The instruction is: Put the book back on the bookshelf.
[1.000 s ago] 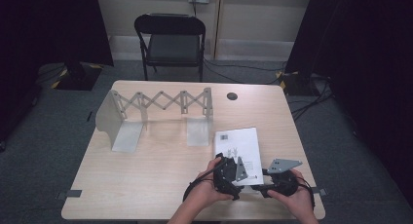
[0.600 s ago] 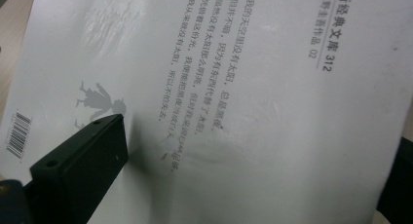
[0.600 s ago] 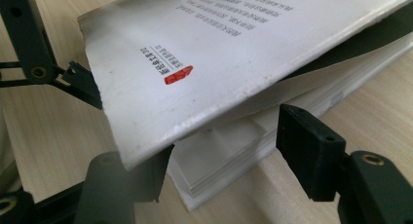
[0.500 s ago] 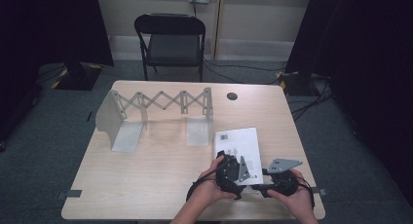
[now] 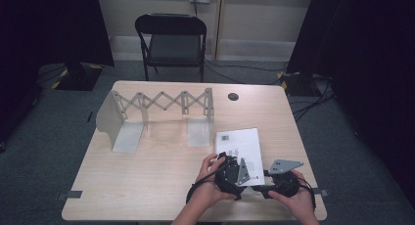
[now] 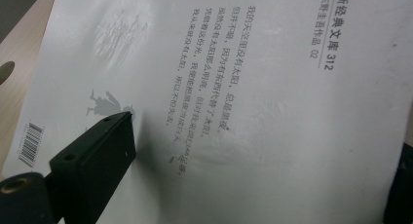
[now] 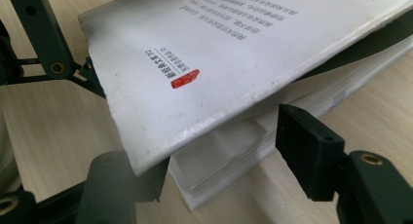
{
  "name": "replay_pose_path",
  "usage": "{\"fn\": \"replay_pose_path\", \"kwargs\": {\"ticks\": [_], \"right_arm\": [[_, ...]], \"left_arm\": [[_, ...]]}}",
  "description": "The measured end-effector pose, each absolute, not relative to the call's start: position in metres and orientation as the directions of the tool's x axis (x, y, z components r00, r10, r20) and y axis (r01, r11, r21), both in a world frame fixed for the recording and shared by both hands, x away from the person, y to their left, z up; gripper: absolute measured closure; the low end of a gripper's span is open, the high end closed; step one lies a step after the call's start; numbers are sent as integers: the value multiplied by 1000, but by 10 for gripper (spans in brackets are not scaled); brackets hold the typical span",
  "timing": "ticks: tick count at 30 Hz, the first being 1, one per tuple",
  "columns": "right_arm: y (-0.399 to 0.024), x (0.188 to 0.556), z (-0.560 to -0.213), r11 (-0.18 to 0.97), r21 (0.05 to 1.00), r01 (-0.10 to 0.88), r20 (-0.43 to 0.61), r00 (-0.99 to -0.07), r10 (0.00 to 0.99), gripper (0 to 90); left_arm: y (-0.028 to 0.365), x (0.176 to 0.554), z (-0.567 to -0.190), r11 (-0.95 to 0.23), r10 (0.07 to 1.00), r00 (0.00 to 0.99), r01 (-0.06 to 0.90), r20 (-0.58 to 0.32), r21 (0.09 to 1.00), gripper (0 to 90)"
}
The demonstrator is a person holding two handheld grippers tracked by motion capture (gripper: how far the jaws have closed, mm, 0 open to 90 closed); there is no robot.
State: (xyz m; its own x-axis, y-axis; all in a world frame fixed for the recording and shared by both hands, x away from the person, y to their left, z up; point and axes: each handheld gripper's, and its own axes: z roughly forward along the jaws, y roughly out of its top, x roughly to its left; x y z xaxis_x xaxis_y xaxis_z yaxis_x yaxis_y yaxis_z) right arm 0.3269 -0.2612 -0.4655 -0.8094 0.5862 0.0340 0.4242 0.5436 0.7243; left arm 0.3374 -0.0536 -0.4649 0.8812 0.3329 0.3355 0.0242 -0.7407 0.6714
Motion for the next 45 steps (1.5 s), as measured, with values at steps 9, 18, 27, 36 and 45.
{"fn": "replay_pose_path", "kwargs": {"ticks": [9,18,27,36,45], "right_arm": [[-263,328,-464,509,744,433,63,-803,592,390],[-271,330,-464,484,767,421,74,-808,585,341],[-279,329,-465,492,787,372,41,-827,561,300],[-291,326,-466,491,799,347,28,-837,546,272],[-300,324,-471,530,783,327,-12,-843,538,260]], "left_arm": [[-53,331,-453,-778,277,887,-18,368,629,230],[-52,329,-441,-799,257,889,-25,379,601,337],[-49,337,-416,-798,278,904,28,326,603,413],[-48,347,-401,-794,292,915,70,278,604,429],[-49,355,-391,-812,279,927,89,250,577,431]]}}
